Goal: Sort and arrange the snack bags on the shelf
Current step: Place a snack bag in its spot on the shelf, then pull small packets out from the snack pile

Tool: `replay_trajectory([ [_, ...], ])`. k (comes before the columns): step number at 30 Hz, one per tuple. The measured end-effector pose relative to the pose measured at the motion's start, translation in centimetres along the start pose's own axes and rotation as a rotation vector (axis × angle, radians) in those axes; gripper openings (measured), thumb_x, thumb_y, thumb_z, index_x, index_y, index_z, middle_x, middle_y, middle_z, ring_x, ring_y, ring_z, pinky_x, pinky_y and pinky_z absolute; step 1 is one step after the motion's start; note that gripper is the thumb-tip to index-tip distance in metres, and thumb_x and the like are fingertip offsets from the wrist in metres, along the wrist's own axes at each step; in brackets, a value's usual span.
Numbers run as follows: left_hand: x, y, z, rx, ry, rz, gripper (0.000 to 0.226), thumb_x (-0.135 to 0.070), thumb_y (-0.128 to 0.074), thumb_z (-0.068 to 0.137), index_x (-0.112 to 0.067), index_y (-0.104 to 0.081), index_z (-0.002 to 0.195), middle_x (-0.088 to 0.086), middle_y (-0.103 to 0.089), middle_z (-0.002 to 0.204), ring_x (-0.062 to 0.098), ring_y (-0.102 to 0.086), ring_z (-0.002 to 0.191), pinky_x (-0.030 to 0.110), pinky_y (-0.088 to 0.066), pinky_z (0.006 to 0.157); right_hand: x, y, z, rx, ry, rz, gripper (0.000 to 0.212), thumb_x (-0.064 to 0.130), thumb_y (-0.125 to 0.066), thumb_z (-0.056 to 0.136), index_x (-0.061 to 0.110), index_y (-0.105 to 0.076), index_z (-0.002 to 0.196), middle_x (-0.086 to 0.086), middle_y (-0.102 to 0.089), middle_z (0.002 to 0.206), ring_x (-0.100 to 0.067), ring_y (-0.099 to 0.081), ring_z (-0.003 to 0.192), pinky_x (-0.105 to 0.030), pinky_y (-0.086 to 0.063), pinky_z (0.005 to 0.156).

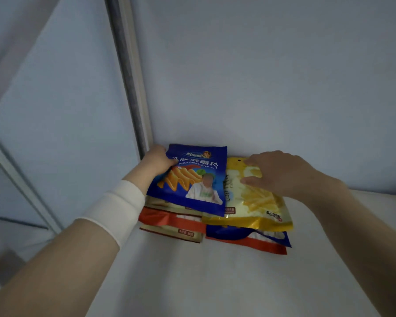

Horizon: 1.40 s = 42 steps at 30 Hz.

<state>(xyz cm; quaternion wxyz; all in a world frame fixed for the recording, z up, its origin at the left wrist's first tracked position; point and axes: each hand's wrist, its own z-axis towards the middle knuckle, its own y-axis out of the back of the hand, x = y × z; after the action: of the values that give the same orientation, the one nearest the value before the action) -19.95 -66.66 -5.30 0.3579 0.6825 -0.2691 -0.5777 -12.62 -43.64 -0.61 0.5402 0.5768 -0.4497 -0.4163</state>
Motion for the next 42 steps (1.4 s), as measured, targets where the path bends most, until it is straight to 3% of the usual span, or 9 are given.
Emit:
replay_trajectory([
  [3, -1.2, 0.3, -0.7, -0.053, -0.1, 0.167, 0.05, -0.029, -0.059, 0.091, -0.005, -0.043, 0.132, 0.016, -0.051, 0.132, 0.03, -0.052, 0.118, 0.036, -0.044, 0.094, -0.2, -0.1, -0.3, -0.009, -0.05, -0.008, 0.059, 0.052, -0.042, 0.091, 0.026, -0.031, 0.143, 0.002, -0.039, 0.146, -0.018, -0.038, 0.133, -0.034, -0.034, 0.103],
  [6, -4.0, 0.7, -2.3, -0.106, -0.342, 0.373, 0.049, -0.032, -0.055, 0.092, -0.013, -0.04, 0.135, 0.012, -0.048, 0.133, 0.028, -0.05, 0.119, 0.039, -0.044, 0.097, -1.3, 0.2, -1.5, -0.046, -0.105, -0.037, 0.057, 0.051, -0.042, 0.092, 0.025, -0.033, 0.142, 0.0, -0.042, 0.142, -0.019, -0.04, 0.131, -0.034, -0.035, 0.103],
  [10, -10.0, -0.2, -6.4, 0.091, -0.643, 0.633, 0.046, -0.034, -0.052, 0.093, -0.018, -0.04, 0.134, 0.007, -0.051, 0.131, 0.024, -0.051, 0.116, 0.035, -0.043, 0.092, -4.9, 0.5, -4.8, -0.104, -0.185, -0.053, 0.056, 0.052, -0.044, 0.09, 0.027, -0.035, 0.14, 0.002, -0.044, 0.141, -0.018, -0.041, 0.131, -0.032, -0.036, 0.102],
  [14, -17.4, -4.5, -11.4, 0.278, -0.744, 0.793, 0.042, -0.03, -0.05, 0.095, -0.011, -0.044, 0.132, 0.01, -0.053, 0.126, 0.025, -0.053, 0.112, 0.03, -0.043, 0.086, -11.3, 0.6, -10.5, -0.08, -0.283, -0.077, 0.059, 0.052, -0.047, 0.089, 0.028, -0.034, 0.141, 0.003, -0.043, 0.142, -0.017, -0.04, 0.132, -0.033, -0.034, 0.105],
  [19, -27.9, -13.1, -18.6, 0.331, -0.902, 0.731, 0.044, -0.034, -0.049, 0.095, -0.012, -0.043, 0.132, 0.008, -0.051, 0.131, 0.023, -0.052, 0.115, 0.028, -0.041, 0.088, -22.7, -0.5, -20.6, -0.019, -0.447, -0.06, 0.059, 0.049, -0.052, 0.087, 0.029, -0.035, 0.14, 0.003, -0.042, 0.143, -0.016, -0.039, 0.132, -0.033, -0.034, 0.106],
  [24, -37.4, -23.7, -26.8, 0.403, -1.016, 0.677, 0.043, -0.035, -0.05, 0.095, -0.012, -0.046, 0.131, 0.01, -0.055, 0.13, 0.026, -0.054, 0.117, 0.029, -0.042, 0.088, -34.1, -1.5, -31.3, 0.067, -0.579, -0.084, 0.053, 0.047, -0.049, 0.089, 0.025, -0.041, 0.136, -0.001, -0.052, 0.132, -0.02, -0.049, 0.122, -0.032, -0.042, 0.096],
  [28, -43.2, -29.7, -30.4, 0.44, -1.015, 0.716, 0.045, -0.039, -0.049, 0.094, -0.011, -0.046, 0.129, 0.01, -0.055, 0.127, 0.026, -0.054, 0.114, 0.03, -0.041, 0.083, -41.0, -1.5, -36.9, 0.084, -0.618, -0.074, 0.058, 0.053, -0.047, 0.088, 0.031, -0.033, 0.14, 0.003, -0.039, 0.146, -0.017, -0.039, 0.133, -0.032, -0.035, 0.106],
  [35, -50.1, -35.9, -29.3, 0.409, -1.011, 0.63, 0.049, -0.038, -0.048, 0.094, -0.013, -0.04, 0.135, 0.008, -0.053, 0.131, 0.024, -0.053, 0.115, 0.028, -0.038, 0.079, -49.2, -1.8, -37.6, 0.052, -0.614, -0.059, 0.059, 0.053, -0.045, 0.089, 0.032, -0.031, 0.142, 0.005, -0.039, 0.147, -0.017, -0.04, 0.132, -0.032, -0.038, 0.105],
  [42, -54.3, -43.7, -24.3, 0.285, -1.113, 0.481, 0.064, -0.028, -0.059, 0.089, -0.021, -0.028, 0.144, 0.006, -0.042, 0.143, 0.024, -0.045, 0.127, 0.037, -0.042, 0.099, -55.7, -1.9, -36.8, 0.052, -0.585, -0.014, 0.056, 0.053, -0.047, 0.088, 0.037, -0.035, 0.14, 0.006, -0.046, 0.141, -0.016, -0.049, 0.123, -0.033, -0.046, 0.098],
])
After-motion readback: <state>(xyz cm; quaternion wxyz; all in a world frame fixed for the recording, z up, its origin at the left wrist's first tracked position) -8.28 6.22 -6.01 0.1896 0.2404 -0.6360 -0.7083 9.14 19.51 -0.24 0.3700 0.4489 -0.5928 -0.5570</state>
